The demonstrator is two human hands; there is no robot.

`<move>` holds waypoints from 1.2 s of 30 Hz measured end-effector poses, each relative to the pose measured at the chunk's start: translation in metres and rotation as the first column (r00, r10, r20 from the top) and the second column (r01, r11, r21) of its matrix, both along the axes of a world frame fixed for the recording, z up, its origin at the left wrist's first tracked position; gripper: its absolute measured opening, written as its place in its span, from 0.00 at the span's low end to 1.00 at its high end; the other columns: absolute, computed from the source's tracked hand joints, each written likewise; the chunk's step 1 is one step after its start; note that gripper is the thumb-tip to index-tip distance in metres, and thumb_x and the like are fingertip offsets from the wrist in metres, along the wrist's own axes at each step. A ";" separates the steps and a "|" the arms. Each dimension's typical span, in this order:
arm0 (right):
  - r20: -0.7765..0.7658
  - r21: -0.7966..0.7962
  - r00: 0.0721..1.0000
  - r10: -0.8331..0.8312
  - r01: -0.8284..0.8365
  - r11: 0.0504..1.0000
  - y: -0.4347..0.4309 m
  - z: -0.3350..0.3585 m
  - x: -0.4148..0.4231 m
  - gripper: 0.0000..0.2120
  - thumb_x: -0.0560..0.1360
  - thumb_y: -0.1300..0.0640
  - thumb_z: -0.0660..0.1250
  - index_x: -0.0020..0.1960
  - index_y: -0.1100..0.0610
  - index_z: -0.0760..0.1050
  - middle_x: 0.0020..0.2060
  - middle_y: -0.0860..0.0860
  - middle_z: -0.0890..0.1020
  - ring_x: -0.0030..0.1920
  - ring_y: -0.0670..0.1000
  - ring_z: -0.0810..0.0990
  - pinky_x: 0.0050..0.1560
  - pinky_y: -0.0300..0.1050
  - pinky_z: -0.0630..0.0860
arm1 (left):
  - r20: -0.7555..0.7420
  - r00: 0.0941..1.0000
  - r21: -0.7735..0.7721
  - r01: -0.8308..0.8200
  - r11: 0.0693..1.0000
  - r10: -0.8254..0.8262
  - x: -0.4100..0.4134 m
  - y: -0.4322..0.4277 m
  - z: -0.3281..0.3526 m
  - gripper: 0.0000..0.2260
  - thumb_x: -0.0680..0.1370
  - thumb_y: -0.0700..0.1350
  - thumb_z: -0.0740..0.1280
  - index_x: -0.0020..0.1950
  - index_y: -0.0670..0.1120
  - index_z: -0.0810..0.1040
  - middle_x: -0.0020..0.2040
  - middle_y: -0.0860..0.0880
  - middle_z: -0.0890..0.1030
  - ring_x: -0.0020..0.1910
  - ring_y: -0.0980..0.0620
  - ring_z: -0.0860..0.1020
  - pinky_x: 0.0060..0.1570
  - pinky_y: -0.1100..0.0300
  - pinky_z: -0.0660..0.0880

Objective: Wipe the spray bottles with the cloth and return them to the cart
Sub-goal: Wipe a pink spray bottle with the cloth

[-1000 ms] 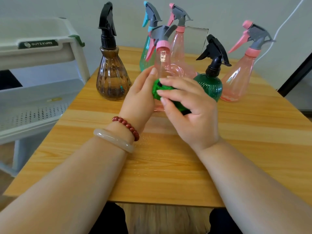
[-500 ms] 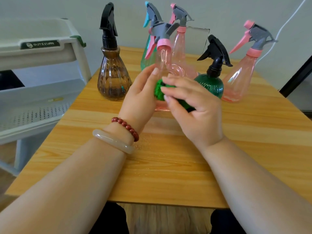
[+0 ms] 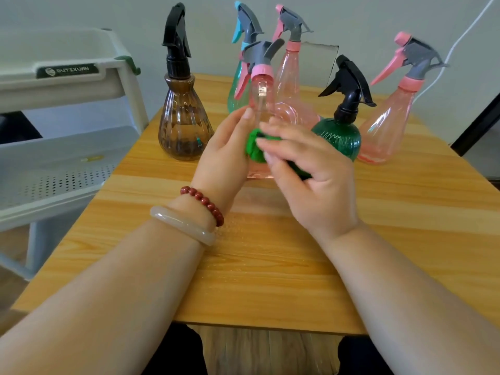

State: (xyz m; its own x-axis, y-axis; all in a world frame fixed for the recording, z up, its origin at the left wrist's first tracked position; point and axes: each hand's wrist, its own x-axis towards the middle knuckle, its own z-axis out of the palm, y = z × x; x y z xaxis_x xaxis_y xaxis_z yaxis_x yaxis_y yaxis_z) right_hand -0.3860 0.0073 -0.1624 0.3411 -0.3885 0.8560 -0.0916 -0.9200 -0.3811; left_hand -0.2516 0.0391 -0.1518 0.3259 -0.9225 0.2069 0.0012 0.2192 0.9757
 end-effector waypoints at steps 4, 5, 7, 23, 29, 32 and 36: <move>0.217 0.349 0.959 -0.185 0.101 0.932 -0.008 0.008 -0.008 0.13 0.80 0.62 0.64 0.64 0.54 0.75 0.62 0.51 0.80 0.65 0.43 0.76 0.67 0.38 0.71 | 0.014 0.996 -0.032 0.092 0.995 -0.091 -0.015 0.004 0.002 0.21 0.76 0.61 0.61 0.67 0.56 0.76 0.61 0.51 0.82 0.61 0.48 0.80 0.60 0.40 0.75; 0.251 0.397 0.949 -0.193 0.081 0.914 -0.010 0.008 -0.011 0.14 0.80 0.62 0.64 0.64 0.51 0.75 0.62 0.50 0.80 0.65 0.42 0.76 0.66 0.37 0.71 | -0.003 0.993 -0.047 0.115 0.992 -0.115 -0.019 0.004 0.002 0.21 0.76 0.61 0.62 0.66 0.55 0.76 0.61 0.51 0.82 0.62 0.47 0.79 0.62 0.40 0.74; 0.266 0.376 0.950 -0.162 0.052 0.925 -0.010 0.009 -0.016 0.13 0.80 0.63 0.64 0.63 0.53 0.75 0.62 0.51 0.80 0.66 0.44 0.76 0.67 0.43 0.72 | -0.036 0.992 -0.063 0.116 0.991 -0.118 -0.024 0.003 0.003 0.19 0.79 0.58 0.61 0.68 0.53 0.75 0.61 0.50 0.82 0.61 0.48 0.80 0.62 0.40 0.75; 0.202 0.557 0.979 0.007 -0.121 0.822 0.002 0.011 -0.006 0.15 0.81 0.57 0.63 0.67 0.50 0.71 0.59 0.39 0.78 0.62 0.37 0.75 0.61 0.32 0.70 | -0.177 0.982 -0.032 0.057 0.998 -0.062 -0.017 0.005 0.006 0.17 0.83 0.55 0.57 0.70 0.52 0.73 0.62 0.52 0.80 0.60 0.53 0.80 0.60 0.45 0.78; 0.110 0.479 0.980 -0.169 0.097 0.873 -0.003 0.009 -0.006 0.15 0.81 0.56 0.64 0.67 0.47 0.71 0.59 0.36 0.76 0.65 0.36 0.73 0.66 0.32 0.68 | 0.103 0.988 -0.061 -0.113 0.992 0.119 -0.017 0.009 0.007 0.13 0.82 0.54 0.60 0.66 0.55 0.75 0.48 0.63 0.82 0.45 0.64 0.80 0.48 0.59 0.81; 0.152 0.503 0.970 -0.190 0.089 0.860 -0.007 0.009 -0.007 0.14 0.81 0.57 0.64 0.64 0.43 0.71 0.56 0.31 0.76 0.66 0.38 0.72 0.67 0.34 0.68 | 0.103 0.994 -0.026 0.044 0.999 -0.041 -0.026 0.007 0.004 0.20 0.81 0.57 0.62 0.73 0.58 0.68 0.58 0.63 0.80 0.56 0.62 0.80 0.57 0.52 0.79; 0.129 0.343 0.989 -0.074 0.026 0.939 -0.006 0.006 -0.008 0.12 0.80 0.61 0.64 0.62 0.50 0.75 0.61 0.46 0.78 0.67 0.46 0.74 0.70 0.47 0.70 | -0.098 0.993 -0.014 0.058 0.998 -0.059 -0.023 0.004 0.003 0.19 0.77 0.59 0.65 0.68 0.61 0.73 0.62 0.54 0.81 0.60 0.49 0.80 0.60 0.42 0.77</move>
